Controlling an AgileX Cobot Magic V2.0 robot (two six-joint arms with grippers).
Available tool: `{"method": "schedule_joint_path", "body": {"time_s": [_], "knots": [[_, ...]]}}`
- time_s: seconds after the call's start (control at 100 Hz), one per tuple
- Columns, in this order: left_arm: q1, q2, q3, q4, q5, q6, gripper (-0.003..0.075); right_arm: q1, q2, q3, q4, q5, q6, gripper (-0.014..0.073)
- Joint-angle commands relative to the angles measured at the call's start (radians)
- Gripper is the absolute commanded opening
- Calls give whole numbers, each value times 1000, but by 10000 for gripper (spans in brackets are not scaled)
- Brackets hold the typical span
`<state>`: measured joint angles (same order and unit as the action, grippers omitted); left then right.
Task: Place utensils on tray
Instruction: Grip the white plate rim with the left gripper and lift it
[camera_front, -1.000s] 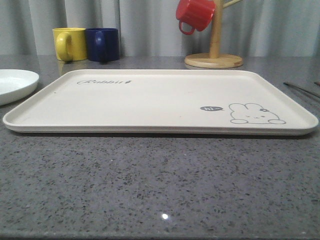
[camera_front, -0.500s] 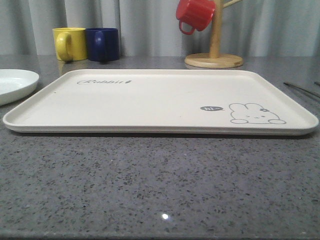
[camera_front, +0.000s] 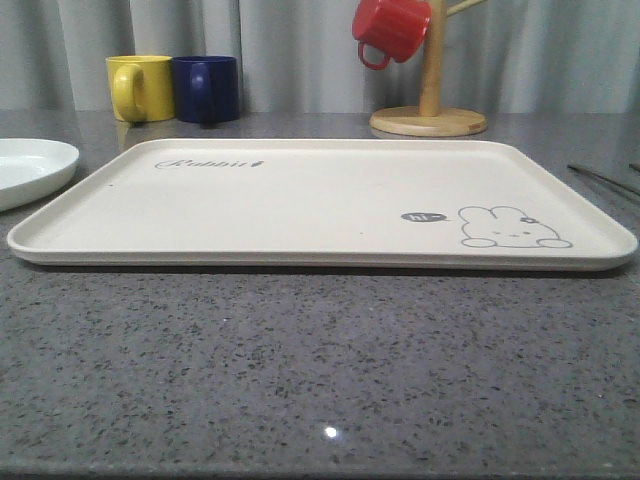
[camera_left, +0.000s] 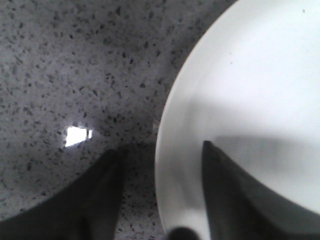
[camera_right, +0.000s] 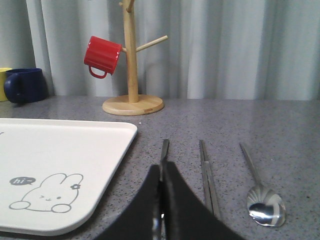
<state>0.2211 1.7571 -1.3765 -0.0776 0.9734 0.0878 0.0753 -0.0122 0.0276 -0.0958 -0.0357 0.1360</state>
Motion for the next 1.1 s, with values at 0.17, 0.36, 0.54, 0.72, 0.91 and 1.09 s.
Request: {"method": "schedule_joint_path", "body": {"time_s": [0.17,0.36,0.54,0.72,0.91,1.09], "knots": [[2,-60,-35,-16,-7,25,-17,-7,-15,-18,3,-80,-7,-68],[2,-141,-70,-30,14,40,-17,-7,-15,-18,3,-80,-7,-68],[2,-227,-134,-133,63,106,-17,-7,-15,-18,3,-80,-7,-68],[-4,-283,-175,-241,81,149,-17,-7,-15,-18,3,-80,-7,-68],[-87,-281,-175,-289,102,160,-18,-7,-15,-18,3,-80,-7,-68],[-231,-271,-175,-288,62,156,-18,-7,-15,-18,3,-80,-7,-68]]}}
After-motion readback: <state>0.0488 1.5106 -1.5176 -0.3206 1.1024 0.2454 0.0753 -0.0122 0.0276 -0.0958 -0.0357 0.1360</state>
